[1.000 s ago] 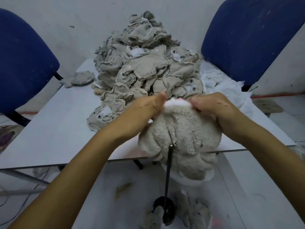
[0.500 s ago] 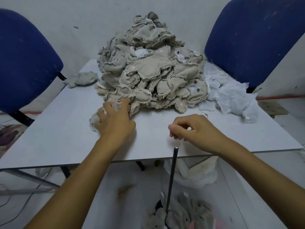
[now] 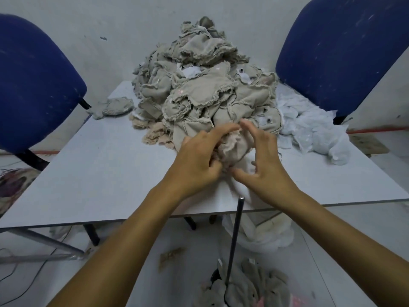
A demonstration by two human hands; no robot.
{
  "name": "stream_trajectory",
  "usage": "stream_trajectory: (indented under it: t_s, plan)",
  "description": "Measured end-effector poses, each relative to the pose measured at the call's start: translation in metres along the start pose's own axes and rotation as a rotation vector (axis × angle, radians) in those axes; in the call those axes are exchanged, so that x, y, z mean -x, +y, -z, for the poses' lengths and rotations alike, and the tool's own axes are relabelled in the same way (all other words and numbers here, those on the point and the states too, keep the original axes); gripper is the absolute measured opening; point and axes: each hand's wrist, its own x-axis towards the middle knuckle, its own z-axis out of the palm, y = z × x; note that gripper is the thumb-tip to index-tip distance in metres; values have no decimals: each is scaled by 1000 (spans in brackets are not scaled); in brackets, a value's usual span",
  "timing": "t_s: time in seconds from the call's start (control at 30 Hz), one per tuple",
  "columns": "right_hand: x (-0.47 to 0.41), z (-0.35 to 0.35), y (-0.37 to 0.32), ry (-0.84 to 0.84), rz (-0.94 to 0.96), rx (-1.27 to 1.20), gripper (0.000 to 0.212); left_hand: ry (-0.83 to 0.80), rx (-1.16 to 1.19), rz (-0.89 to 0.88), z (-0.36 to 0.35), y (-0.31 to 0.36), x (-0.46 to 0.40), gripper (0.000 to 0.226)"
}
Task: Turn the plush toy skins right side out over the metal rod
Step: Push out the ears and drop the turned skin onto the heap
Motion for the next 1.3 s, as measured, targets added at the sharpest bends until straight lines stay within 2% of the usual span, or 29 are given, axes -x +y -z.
stream_trajectory:
  t_s: [0.1,0.13,0.2,0.27,0.33,0.37,0.43,0.5,0.6,0.7,0.77,0.87,0.93,0.97,1.0,1.07,1.1,1.2,1.27,1.3]
  plan:
    - [-2,5,1,-25,20,-34,97,-48,-80,-103,-3,3,-1,73]
    - [-4,7,3,-39,13,-40,89,-36,-110,-124,-6,3,-1,71]
    - [-4,7,8,-42,-74,-139,59,45,-156,-96,-13,0,-1,63]
    - [-2,6,6,-26,-255,-477,36,74,-11,85,-17,-4,-2,60]
    - [0,5,6,-42,-368,-750,33,-11,326,342,-16,-8,-5,65]
    - [1,5,5,-57,-389,-813,33,-50,479,447,-15,-10,-5,65]
    - [-1,4,4,-93,-413,-858,32,-55,657,565,-15,-14,-6,50]
    - [-1,5,4,-126,-475,-793,32,68,616,572,-14,-19,-7,32]
    - [1,5,9,-77,-540,-537,39,260,342,508,-12,-24,-7,16]
    - [2,8,13,-1,-548,-475,48,289,62,355,-14,-19,-6,9]
    - [0,11,14,-5,-535,-369,48,124,-28,258,-18,-15,-4,8]
    - [-4,16,16,4,-521,-216,44,-327,-128,283,-24,-15,1,38]
    - [-5,21,16,-20,-536,-252,40,-448,-236,278,-25,-19,2,55]
    - [-5,25,15,-42,-526,-217,39,-426,-257,260,-26,-21,2,57]
    - [-5,28,16,-69,-496,-82,38,-378,-257,238,-26,-22,2,57]
    - [-2,30,17,-80,-391,325,42,-275,-250,188,-29,-26,5,56]
    - [1,29,16,-30,-315,460,45,-220,-246,164,-31,-29,7,54]
    - [4,23,12,102,34,472,41,-44,-138,140,-36,-31,10,49]
    - [1,24,12,-22,204,470,35,65,-49,116,-35,-30,6,45]
    - [1,23,13,-124,218,457,34,101,-20,107,-34,-29,5,43]
